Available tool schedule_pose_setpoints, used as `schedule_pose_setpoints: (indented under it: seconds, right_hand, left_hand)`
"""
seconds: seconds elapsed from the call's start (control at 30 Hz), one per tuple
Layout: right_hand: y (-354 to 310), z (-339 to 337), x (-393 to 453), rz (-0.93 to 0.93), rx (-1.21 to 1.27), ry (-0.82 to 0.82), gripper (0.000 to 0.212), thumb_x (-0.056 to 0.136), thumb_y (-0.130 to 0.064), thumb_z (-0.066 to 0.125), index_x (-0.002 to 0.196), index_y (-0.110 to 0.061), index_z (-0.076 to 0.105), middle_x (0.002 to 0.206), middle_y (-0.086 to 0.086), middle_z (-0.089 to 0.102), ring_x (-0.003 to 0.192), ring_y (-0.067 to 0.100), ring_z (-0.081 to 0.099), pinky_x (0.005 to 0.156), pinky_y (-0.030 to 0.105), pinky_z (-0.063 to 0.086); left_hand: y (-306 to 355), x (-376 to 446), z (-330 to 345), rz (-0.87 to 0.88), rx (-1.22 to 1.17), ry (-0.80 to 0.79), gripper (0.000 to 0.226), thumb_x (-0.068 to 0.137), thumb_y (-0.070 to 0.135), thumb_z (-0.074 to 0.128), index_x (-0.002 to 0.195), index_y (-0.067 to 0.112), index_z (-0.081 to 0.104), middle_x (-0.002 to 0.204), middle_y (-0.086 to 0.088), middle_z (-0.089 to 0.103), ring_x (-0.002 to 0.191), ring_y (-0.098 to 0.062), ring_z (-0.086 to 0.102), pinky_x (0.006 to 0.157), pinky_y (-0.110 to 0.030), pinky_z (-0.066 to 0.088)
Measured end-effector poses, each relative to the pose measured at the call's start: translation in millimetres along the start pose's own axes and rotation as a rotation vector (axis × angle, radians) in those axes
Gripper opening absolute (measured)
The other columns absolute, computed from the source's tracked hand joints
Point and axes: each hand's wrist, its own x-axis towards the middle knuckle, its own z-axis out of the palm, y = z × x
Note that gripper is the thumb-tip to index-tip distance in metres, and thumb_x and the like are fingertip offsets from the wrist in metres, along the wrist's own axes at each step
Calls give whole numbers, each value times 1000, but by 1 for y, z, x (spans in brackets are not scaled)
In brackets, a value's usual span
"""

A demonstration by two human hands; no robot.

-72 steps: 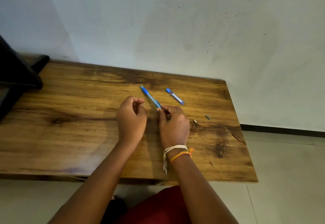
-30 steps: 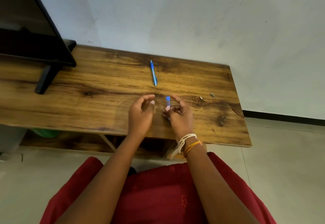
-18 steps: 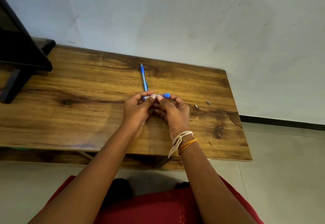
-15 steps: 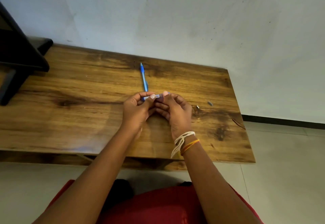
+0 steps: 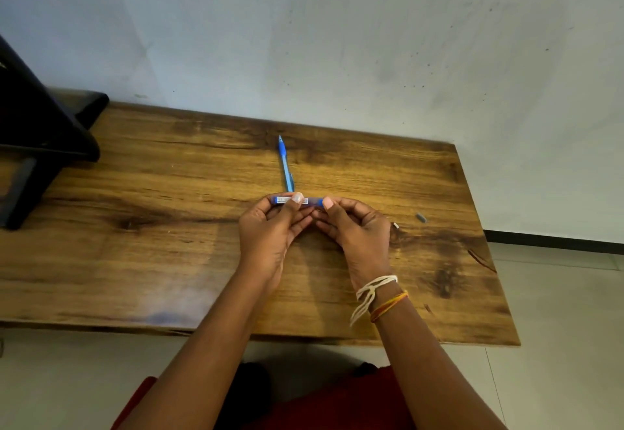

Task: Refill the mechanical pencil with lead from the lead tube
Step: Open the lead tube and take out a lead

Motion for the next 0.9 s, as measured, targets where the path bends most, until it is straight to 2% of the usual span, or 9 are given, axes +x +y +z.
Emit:
schedule_pose_setpoints:
  seconds: [0.23, 0.37, 0.47, 0.6, 0.77, 0.9]
  right_hand:
    - [-1, -1, 1, 20, -66, 6, 9, 93, -2, 56, 89, -2, 64, 79, 13, 69, 64, 9, 70, 61, 18, 57]
    - [-5, -4, -2, 57, -34, 4, 11, 96, -8, 52, 91, -3, 60, 78, 10, 71, 65, 12, 71, 64, 22, 59]
    - [-14, -12, -3, 46, -103, 40, 8, 92, -8, 60, 85, -8, 64, 74, 6, 72, 63, 13, 71, 60, 23, 58]
    - [-28, -42, -3, 22, -413, 184, 12, 80, -11, 74, 70, -15, 70, 69, 4, 71, 62, 15, 69, 62, 29, 57]
    - [-50, -81, -3, 210, -530, 186, 12, 73, -7, 79, 79, -2, 70, 68, 10, 71, 53, 13, 67, 55, 27, 57]
    - [-59, -96, -2, 258, -561, 256, 10, 75, -7, 78, 75, -6, 69, 72, 12, 72, 56, 15, 67, 59, 28, 59]
  left_hand:
    - [0, -1, 0, 10, 87, -11, 3, 89, 5, 61, 89, 6, 63, 74, -7, 75, 72, -16, 74, 65, -24, 59]
    - [0, -2, 2, 17, 99, -18, 4, 91, 6, 59, 92, 4, 62, 87, -19, 73, 76, -20, 74, 66, -26, 59]
    - [-1, -4, 4, 9, 123, -38, 4, 90, 8, 60, 92, 5, 62, 84, -15, 75, 78, -20, 75, 67, -26, 59]
    - [-2, -6, 7, -5, 150, -66, 10, 91, 12, 60, 97, 4, 61, 83, -11, 77, 83, -20, 74, 70, -27, 59]
    - [-4, -8, 11, -24, 117, -49, 24, 90, 13, 62, 108, -3, 59, 96, -20, 73, 89, -24, 73, 74, -29, 59]
    - [-9, -11, 20, -34, 112, -54, 28, 90, 13, 62, 112, -4, 58, 98, -20, 72, 91, -24, 73, 77, -30, 59]
